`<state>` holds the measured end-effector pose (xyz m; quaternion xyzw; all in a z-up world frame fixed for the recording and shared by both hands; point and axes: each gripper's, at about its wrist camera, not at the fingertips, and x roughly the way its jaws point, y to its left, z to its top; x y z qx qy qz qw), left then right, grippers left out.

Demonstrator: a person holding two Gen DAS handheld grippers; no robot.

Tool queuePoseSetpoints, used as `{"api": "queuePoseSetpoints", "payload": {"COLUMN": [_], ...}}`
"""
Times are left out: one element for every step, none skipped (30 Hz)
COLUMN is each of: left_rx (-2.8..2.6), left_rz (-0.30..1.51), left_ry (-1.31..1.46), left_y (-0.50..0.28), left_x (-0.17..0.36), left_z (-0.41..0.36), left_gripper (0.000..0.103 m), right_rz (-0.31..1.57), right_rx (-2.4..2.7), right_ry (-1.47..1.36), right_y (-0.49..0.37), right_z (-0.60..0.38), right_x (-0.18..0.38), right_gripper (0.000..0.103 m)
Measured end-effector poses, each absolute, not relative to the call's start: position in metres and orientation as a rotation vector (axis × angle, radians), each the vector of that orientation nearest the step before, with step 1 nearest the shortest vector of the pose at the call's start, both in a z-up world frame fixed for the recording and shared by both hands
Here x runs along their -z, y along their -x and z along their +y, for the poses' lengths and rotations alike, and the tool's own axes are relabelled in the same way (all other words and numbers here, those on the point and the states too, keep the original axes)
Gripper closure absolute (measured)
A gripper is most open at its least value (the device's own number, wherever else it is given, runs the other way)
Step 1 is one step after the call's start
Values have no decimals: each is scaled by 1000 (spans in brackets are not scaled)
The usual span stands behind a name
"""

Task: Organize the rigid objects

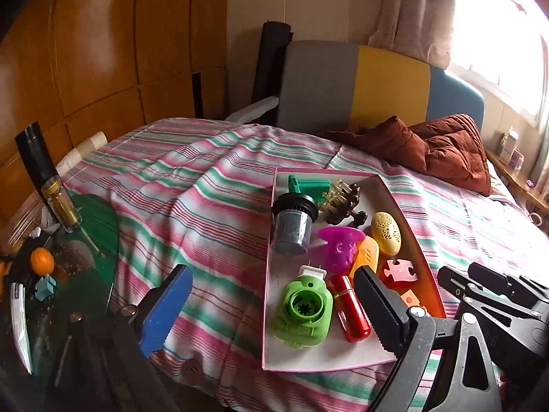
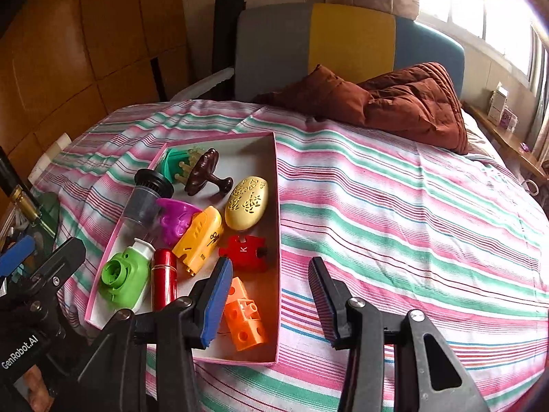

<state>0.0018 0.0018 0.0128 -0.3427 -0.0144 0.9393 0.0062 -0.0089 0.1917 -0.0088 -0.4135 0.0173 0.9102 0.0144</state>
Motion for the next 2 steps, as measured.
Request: {"api": "queuePoseSetpoints", "payload": {"left_rx": [-2951,-2955], "left_rz": [-30,-19], "left_ry": [1076,1078], "left_y": [-3,-3], "left_x": [-13,-14], "left_z": [2,2], "left_gripper": [7,6], "right_rz": [43,40], "right_rx": [-2832,-2836], "right_ry": [1272,1261], "right_y": [7,7], "right_z": [192,191], "right_x": [7,6], "right_gripper": [57,57]}}
